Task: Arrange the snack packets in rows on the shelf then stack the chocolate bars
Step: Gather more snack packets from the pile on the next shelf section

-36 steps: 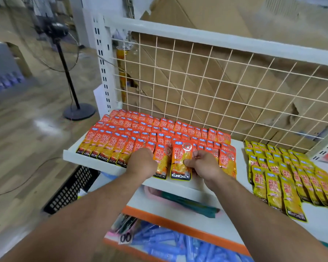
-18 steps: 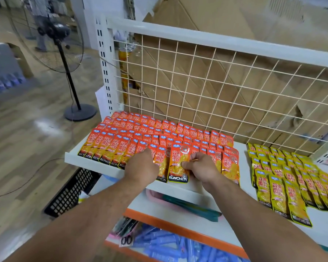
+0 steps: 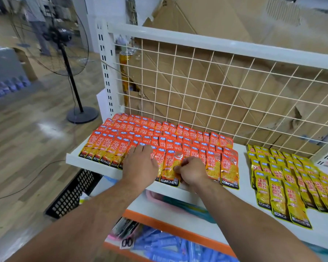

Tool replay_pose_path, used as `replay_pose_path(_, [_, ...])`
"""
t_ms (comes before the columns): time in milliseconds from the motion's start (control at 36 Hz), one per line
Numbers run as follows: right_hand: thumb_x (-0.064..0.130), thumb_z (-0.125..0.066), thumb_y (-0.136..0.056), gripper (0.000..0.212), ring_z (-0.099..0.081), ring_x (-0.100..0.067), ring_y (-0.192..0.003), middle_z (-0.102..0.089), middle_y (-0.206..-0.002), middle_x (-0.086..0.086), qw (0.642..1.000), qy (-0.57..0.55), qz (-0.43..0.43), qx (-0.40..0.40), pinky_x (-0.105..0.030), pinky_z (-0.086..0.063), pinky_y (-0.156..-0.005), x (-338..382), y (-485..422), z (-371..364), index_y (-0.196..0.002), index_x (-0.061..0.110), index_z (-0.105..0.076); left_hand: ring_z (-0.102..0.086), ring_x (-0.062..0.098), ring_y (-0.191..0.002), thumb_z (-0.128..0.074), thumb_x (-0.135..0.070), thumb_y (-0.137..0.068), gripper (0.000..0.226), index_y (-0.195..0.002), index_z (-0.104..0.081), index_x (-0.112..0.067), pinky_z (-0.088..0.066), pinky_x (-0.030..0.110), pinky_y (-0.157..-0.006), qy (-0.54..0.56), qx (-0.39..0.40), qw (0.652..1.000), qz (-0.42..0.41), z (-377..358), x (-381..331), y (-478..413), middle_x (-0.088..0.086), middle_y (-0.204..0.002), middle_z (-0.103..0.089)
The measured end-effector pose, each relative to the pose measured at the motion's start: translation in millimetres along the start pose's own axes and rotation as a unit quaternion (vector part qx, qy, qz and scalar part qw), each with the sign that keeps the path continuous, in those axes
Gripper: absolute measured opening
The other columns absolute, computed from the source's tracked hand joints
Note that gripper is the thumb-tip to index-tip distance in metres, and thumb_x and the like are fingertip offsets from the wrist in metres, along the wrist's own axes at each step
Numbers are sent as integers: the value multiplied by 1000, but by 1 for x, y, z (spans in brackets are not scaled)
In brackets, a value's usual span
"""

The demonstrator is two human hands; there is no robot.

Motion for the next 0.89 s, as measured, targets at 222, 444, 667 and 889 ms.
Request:
replay_pose_path(222, [24,-77,-82,13,-69,-24,-76,-71,-77,-5,993,116,28,-19,-31,-55,-66,4,1,-4,-81,12,-71,-48,21,-111,-50,-29,-95,35,-127,-53,-17,-45,36,-91,-12,10,1000,2,2,-5,7,2,-119,-58])
replay_pose_path(444, [27,-67,-79,18,-68,-27,-77,-71,-84,-9,979,194,47,-43,-27,-49,-61,6,4,-9,-86,11,-69,-47,20,-113,-49,-32,-96,37,-130,-52,-19,-40,34,-93,-33,20,999,-15,5,-8,11,0,-124,-57])
replay_pose_path(667, [30,-64,-88,28,-65,-31,-91,-68,-100,-9,966,239,77,-62,-32,-47,-68,6,10,-7,-108,13,-56,-36,17,-137,-45,-44,-98,49,-144,-47,-26,-27,37,-111,-34,55,997,-49,5,-10,16,-6,-147,-47])
replay_pose_path(889, [35,-55,-92,21,-66,-28,-88,-71,-96,-4,950,271,139,-64,-29,-42,-63,4,19,-1,-103,20,-65,-32,17,-142,-44,-47,-98,53,-148,-42,-27,-23,38,-115,-34,72,994,-72,0,-13,14,-6,-153,-41])
Point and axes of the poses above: each hand's wrist, its own y-axis away from the middle knuckle, its own z-axis out of the back of the hand, x = y × z, the point moved 1 cm from there along -y, towards the middle knuckle
